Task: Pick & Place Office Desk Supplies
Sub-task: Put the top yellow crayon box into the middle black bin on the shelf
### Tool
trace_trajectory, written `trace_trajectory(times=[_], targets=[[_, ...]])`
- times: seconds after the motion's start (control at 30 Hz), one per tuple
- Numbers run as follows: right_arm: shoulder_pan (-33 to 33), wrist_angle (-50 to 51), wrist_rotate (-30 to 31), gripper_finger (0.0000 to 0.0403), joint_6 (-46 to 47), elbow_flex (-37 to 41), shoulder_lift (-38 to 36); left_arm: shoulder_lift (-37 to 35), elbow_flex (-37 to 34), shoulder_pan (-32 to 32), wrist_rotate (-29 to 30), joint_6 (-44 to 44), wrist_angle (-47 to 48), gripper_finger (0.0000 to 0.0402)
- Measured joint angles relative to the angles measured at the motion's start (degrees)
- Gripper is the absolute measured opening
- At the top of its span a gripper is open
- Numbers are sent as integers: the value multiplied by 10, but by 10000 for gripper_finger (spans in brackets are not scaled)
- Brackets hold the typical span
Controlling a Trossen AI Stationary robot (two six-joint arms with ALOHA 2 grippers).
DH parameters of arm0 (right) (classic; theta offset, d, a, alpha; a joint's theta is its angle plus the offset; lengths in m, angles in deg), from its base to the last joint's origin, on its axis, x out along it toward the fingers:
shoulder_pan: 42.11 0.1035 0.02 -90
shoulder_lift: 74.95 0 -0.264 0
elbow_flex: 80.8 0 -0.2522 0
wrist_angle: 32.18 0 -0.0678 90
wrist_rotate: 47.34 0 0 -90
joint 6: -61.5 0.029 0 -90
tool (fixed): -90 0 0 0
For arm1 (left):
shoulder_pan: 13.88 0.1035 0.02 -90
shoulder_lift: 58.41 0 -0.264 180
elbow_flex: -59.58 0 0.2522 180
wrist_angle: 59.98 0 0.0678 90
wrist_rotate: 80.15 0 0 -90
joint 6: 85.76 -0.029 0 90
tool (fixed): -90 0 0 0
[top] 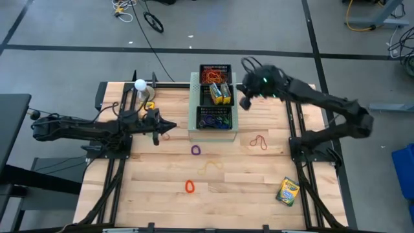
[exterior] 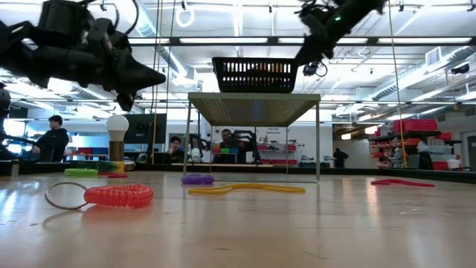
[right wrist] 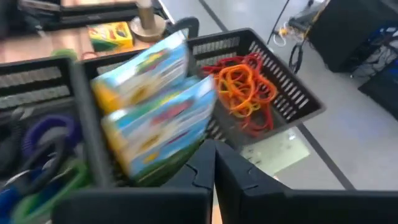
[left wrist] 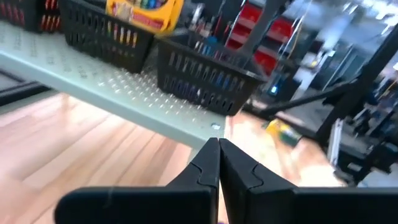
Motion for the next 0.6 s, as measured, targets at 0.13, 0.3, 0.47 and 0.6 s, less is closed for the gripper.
trace_trajectory(times=[0.13,0.3,0.47,0.6], targets=[[46,-36,24,7,40,81,-76,-1,71,15,24,-28,150,6],[116,-53,86,4,69,141,-144,-1,186,23,103,-80,380,6],[189,-96,124,5,94,194,-182,6,273,27,212,-55,605,17],[247,-146,157,6,98,230,-187,31,287,40,310,0,717,20]])
